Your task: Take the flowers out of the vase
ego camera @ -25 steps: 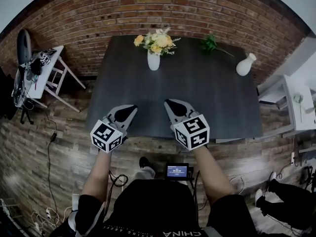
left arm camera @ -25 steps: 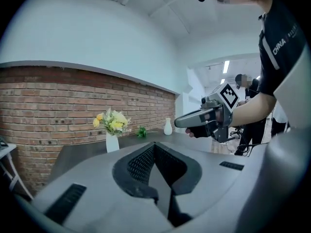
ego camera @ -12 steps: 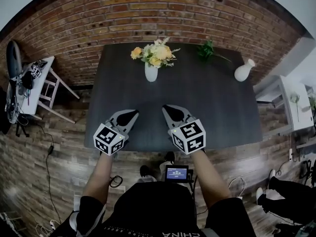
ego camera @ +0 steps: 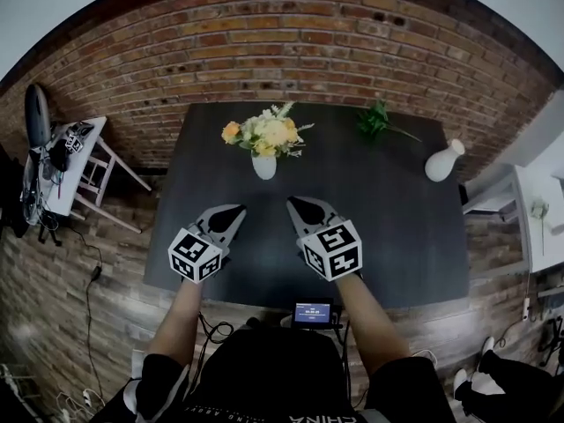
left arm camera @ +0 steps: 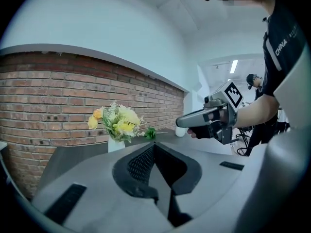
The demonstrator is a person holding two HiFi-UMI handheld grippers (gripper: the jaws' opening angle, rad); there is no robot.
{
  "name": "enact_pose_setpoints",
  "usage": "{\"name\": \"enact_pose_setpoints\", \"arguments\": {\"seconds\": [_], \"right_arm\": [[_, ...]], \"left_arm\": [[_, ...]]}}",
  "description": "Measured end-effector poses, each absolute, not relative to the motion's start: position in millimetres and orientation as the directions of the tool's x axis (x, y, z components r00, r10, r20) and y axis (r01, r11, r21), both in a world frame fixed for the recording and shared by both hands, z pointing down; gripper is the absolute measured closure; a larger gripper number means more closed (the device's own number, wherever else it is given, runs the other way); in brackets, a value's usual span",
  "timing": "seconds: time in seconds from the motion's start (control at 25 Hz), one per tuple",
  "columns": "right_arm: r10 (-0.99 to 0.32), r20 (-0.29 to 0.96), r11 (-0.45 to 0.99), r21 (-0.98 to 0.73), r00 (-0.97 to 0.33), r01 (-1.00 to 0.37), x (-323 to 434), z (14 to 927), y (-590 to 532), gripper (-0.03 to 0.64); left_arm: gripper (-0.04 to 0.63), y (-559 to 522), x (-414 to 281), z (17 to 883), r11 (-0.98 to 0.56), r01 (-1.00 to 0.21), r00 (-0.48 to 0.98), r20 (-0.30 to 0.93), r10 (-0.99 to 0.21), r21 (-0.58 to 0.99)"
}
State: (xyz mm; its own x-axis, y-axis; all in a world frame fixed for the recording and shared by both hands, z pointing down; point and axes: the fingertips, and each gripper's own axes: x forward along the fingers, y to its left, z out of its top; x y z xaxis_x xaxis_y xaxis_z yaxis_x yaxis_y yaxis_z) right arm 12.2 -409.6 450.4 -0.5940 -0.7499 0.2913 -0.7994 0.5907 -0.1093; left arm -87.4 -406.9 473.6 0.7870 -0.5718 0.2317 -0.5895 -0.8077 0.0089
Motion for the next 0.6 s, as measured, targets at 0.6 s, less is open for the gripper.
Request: {"name": "enact_pose_setpoints", "arguments": {"seconds": [0.6], "right_arm": [[-0.739,0.303,0.591,-0.137,-0.602,-0.795,29,455,-453,0.611]], "left_arm": [[0.595,-448,-74,475,-0.783,-0.621,0.767,0.224,-0.601,0.024]]}}
